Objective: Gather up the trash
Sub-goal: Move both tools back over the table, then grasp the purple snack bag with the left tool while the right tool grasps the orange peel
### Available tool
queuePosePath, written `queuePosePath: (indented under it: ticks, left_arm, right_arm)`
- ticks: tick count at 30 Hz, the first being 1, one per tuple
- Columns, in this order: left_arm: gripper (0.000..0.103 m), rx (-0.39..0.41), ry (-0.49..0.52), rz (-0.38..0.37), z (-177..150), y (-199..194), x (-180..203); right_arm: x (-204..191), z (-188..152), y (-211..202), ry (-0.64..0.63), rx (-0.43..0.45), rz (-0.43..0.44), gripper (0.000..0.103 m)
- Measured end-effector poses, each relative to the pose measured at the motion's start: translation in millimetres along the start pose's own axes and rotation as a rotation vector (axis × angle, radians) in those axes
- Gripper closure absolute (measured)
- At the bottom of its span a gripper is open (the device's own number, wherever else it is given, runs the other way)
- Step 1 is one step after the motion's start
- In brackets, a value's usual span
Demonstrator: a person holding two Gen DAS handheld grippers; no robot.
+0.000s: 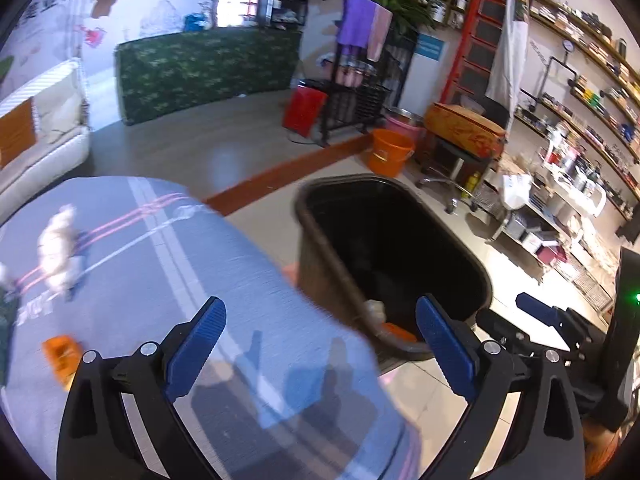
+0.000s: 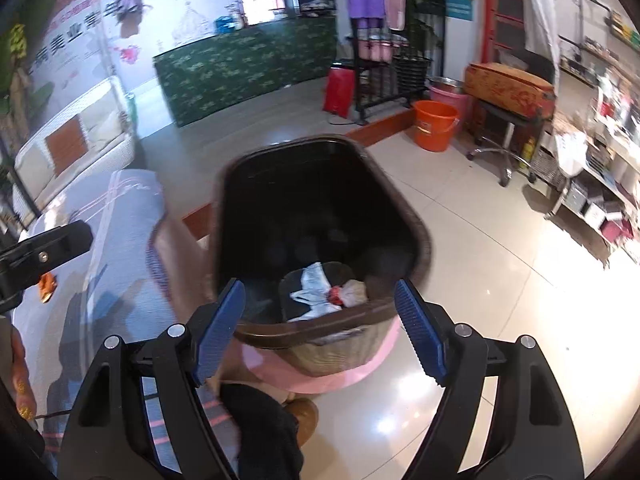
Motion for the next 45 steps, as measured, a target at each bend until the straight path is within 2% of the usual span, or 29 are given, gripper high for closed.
queuePosePath:
  ticks: [9, 11, 17, 20, 23, 27, 29, 36, 38, 40, 41, 42, 45]
  left_arm:
    - [0.007, 0.096, -0.108, 0.153, -20, -72, -75]
    - [0.007, 0.111, -0.125, 0.213, -26, -87, -95]
    - [0.007, 0.146, -0.140, 0.492, -52, -142, -167]
    - [0.007, 0.132, -0.141, 0.603, -68, -166, -201]
    - [0.007, 0.082, -0.125, 0.709, -85, -179, -234]
    - [0.008, 0.011, -0.084, 0.779, -95, -179, -259]
    - [0.009, -0.003, -0.060, 0.788, -99, -179, -264]
    - [0.041, -0.012, -0.058, 0.767, -100, -174, -281]
    - [0.046, 0.010, -0.064, 0.769, -100, -179, -283]
    - [0.065, 0.024, -0.069, 0.771, -99, -183, -286]
    - [0.070, 0.026, -0.071, 0.778, -99, -184, -287]
    - [0.082, 0.034, -0.079, 0.780, -99, -189, -289]
    - [0.089, 0.072, -0.110, 0.770, -97, -200, -293]
  right_arm:
    - [-74, -2, -16, -0.128, -0.011, 0.147, 0.023]
    - [-96, -5, -22, -0.153, -0.019, 0.192, 0.023]
    - [-152, -14, -37, -0.242, -0.030, 0.293, 0.023]
    - [-178, -19, -44, -0.284, -0.042, 0.337, 0.023]
    - [-198, -22, -48, -0.308, -0.065, 0.390, 0.023]
    - [-223, -28, -52, -0.333, -0.098, 0.445, 0.023]
    - [-235, -31, -54, -0.350, -0.107, 0.456, 0.023]
    - [-262, -39, -55, -0.397, -0.130, 0.473, 0.023]
    - [-269, -41, -54, -0.409, -0.142, 0.487, 0.023]
    - [-277, -42, -51, -0.412, -0.161, 0.504, 0.023]
    - [-281, -44, -49, -0.414, -0.174, 0.514, 0.023]
    - [-285, -45, -46, -0.417, -0.189, 0.522, 0.023]
    - [-297, -48, -38, -0.431, -0.213, 0.524, 0.023]
Point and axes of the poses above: each gripper's, at about its wrist camera, not at the fingertips, and y roughly the way its jaws point, x to its right, z to its top, the point moved 7 cm from there along y, roughly the way its jaws point, and after that the axes turned 5 degrees about -z, right-handed, at the moved point
